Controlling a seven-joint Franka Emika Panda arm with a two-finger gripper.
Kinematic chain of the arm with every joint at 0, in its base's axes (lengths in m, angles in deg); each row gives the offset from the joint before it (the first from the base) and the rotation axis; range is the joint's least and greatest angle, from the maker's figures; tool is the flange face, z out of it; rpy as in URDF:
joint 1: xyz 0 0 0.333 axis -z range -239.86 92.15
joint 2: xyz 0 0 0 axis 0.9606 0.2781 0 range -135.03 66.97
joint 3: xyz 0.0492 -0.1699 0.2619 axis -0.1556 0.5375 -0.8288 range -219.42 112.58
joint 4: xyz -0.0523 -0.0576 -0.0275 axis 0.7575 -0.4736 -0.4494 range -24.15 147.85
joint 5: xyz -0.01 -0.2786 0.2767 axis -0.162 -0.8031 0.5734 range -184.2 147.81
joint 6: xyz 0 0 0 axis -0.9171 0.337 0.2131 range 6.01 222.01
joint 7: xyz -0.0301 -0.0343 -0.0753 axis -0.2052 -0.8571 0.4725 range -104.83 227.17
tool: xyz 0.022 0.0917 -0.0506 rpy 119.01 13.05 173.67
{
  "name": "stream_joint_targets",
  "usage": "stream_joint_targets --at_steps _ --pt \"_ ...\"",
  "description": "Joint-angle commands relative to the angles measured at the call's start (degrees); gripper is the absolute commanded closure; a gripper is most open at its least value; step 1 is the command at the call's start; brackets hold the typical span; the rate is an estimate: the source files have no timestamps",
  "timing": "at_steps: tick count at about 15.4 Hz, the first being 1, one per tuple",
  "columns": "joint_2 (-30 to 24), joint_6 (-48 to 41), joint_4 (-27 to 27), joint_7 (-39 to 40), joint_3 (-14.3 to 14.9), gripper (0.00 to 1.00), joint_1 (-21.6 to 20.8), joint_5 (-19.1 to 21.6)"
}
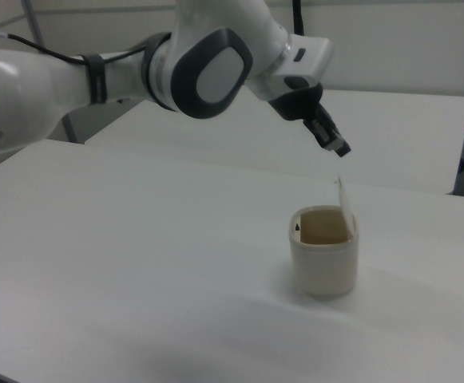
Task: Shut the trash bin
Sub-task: 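Move the gripper toward the cream trash bin's raised lid, then push the open lid down over the bin opening with the gripper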
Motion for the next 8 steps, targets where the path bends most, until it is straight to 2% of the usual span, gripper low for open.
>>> stream_joint_targets --at_steps 1,5,8 --pt "4.1 3.8 -0.3 -7.0 0.4 1.0 1.1 -5.5" --pt "5.7 3.8 -0.4 -6.1 0.1 1.0 1.0 -7.0" --pt "5.9 1.9 0.3 -1.6 -0.8 1.0 0.3 -6.2"
